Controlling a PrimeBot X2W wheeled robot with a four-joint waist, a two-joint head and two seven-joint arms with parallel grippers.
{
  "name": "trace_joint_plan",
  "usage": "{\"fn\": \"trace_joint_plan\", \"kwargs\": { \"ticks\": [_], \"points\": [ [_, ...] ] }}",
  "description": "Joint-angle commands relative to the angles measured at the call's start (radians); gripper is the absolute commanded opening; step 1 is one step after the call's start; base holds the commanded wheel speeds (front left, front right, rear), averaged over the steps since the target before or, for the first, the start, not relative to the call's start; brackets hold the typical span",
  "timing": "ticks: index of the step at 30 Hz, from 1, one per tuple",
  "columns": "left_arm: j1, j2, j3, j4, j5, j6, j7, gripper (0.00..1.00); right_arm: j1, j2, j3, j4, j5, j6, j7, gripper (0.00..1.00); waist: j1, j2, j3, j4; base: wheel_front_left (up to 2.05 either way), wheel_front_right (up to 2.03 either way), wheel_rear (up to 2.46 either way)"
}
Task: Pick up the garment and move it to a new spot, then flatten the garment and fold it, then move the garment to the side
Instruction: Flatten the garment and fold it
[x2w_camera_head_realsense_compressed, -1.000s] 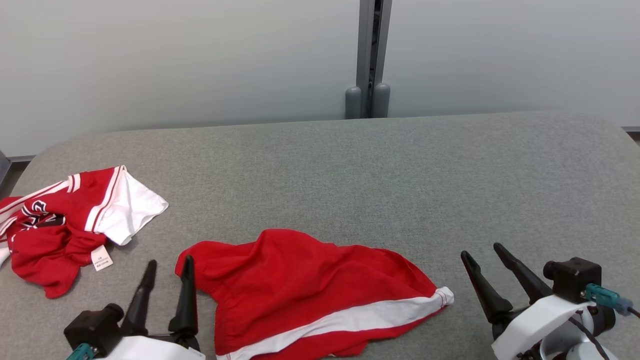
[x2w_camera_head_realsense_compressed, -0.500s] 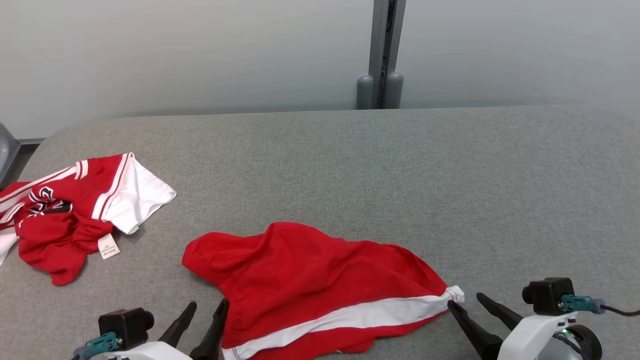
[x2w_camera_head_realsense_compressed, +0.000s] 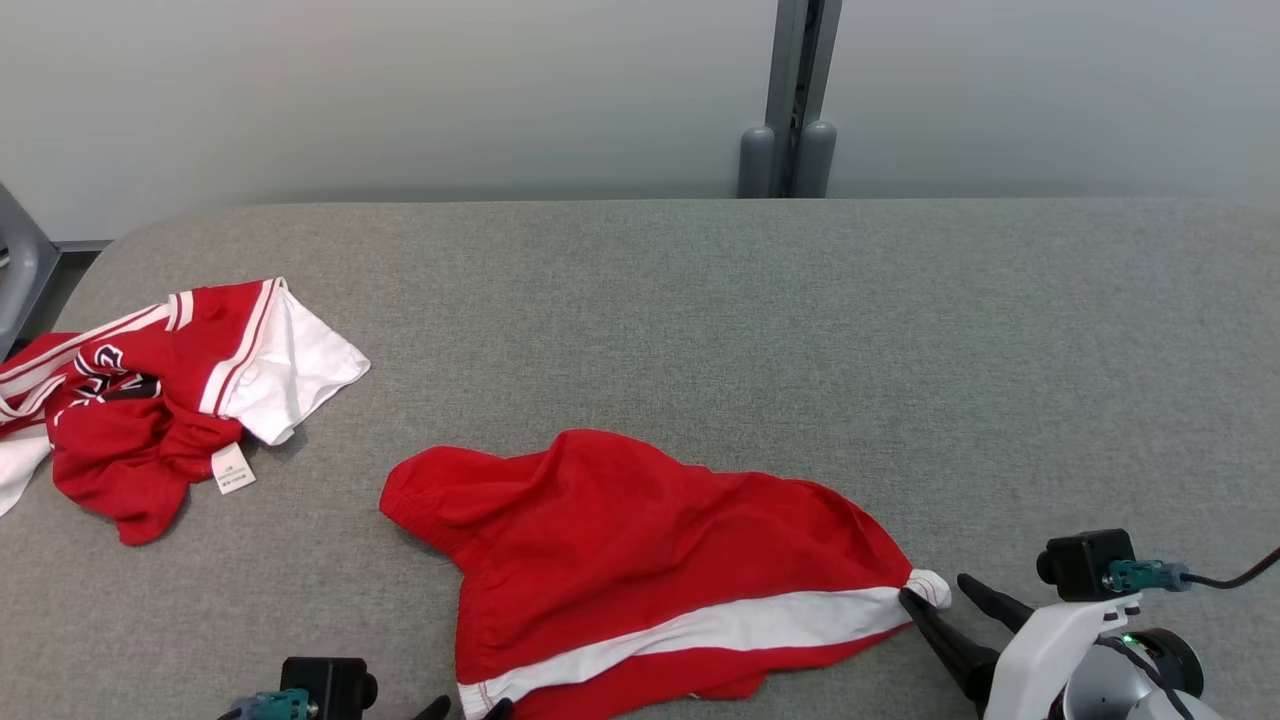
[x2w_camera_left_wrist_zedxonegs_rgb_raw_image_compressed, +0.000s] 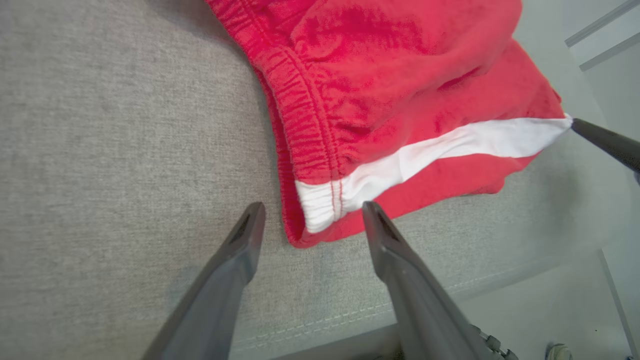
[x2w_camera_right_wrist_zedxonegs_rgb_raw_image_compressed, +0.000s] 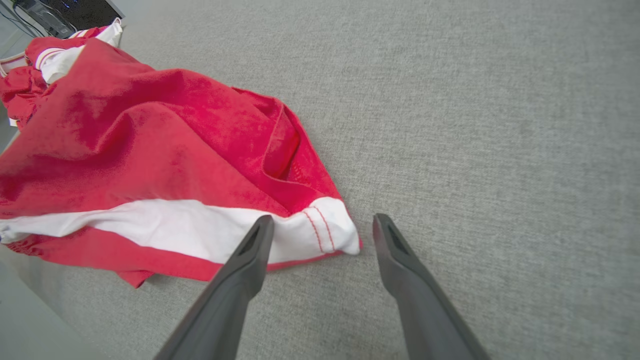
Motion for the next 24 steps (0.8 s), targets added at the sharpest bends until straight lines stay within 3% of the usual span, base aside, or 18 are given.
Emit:
{"fn": "trace_joint_plan", "kwargs": {
  "ticks": [1,12,13,15,16,17,18,20,21,24],
  "points": [
    [-0.015,0.0,-0.004,0.005,-0.002,-0.01,-0.004,1.0,-0.014,-0.004,0.004,0.012,0.01,0.0,0.005,1.0,0.0,0.0,0.005,0.004,0.0,0.0,0.0],
    [-0.08,-0.005,-0.04,0.095,-0.001,-0.04,-0.041,1.0,-0.056,0.0,0.033,0.065,0.043,0.0,0.015,1.0,0.0,0.0,0.037,0.023,0.0,0.0,0.0],
    [-0.086,-0.006,-0.042,0.104,-0.003,-0.042,-0.048,1.0,-0.058,0.0,0.036,0.068,0.046,0.0,0.015,0.92,0.0,0.0,0.038,0.024,0.0,0.0,0.0],
    [-0.098,-0.005,-0.045,0.116,-0.007,-0.046,-0.061,1.0,-0.057,0.003,0.041,0.069,0.055,0.0,0.017,0.47,0.0,0.0,0.039,0.027,0.0,0.0,0.0],
    [-0.101,-0.002,-0.046,0.121,-0.009,-0.048,-0.063,1.0,-0.056,0.002,0.042,0.07,0.059,0.0,0.017,0.4,0.0,0.0,0.039,0.028,0.0,0.0,0.0],
    [-0.101,0.0,-0.048,0.123,-0.011,-0.05,-0.063,0.9,-0.055,0.001,0.043,0.07,0.06,0.0,0.016,0.28,0.0,0.0,0.038,0.028,0.0,0.0,0.0],
    [-0.101,0.002,-0.049,0.125,-0.014,-0.051,-0.064,0.71,-0.053,0.001,0.044,0.07,0.063,0.0,0.015,0.05,0.0,0.0,0.038,0.029,0.0,0.0,0.0],
    [-0.101,0.007,-0.053,0.123,-0.024,-0.053,-0.065,0.18,-0.049,0.001,0.045,0.07,0.069,0.0,0.014,0.0,0.0,0.0,0.036,0.029,0.0,0.0,0.0],
    [-0.102,0.009,-0.054,0.119,-0.028,-0.055,-0.067,0.0,-0.047,0.001,0.046,0.07,0.072,0.0,0.014,0.0,0.0,0.0,0.035,0.029,0.0,0.0,0.0],
    [-0.101,0.02,-0.07,0.108,-0.043,-0.059,-0.059,0.0,-0.045,0.002,0.051,0.059,0.082,0.0,0.004,0.0,0.0,0.0,0.029,0.029,0.0,0.0,0.0]
  ]
}}
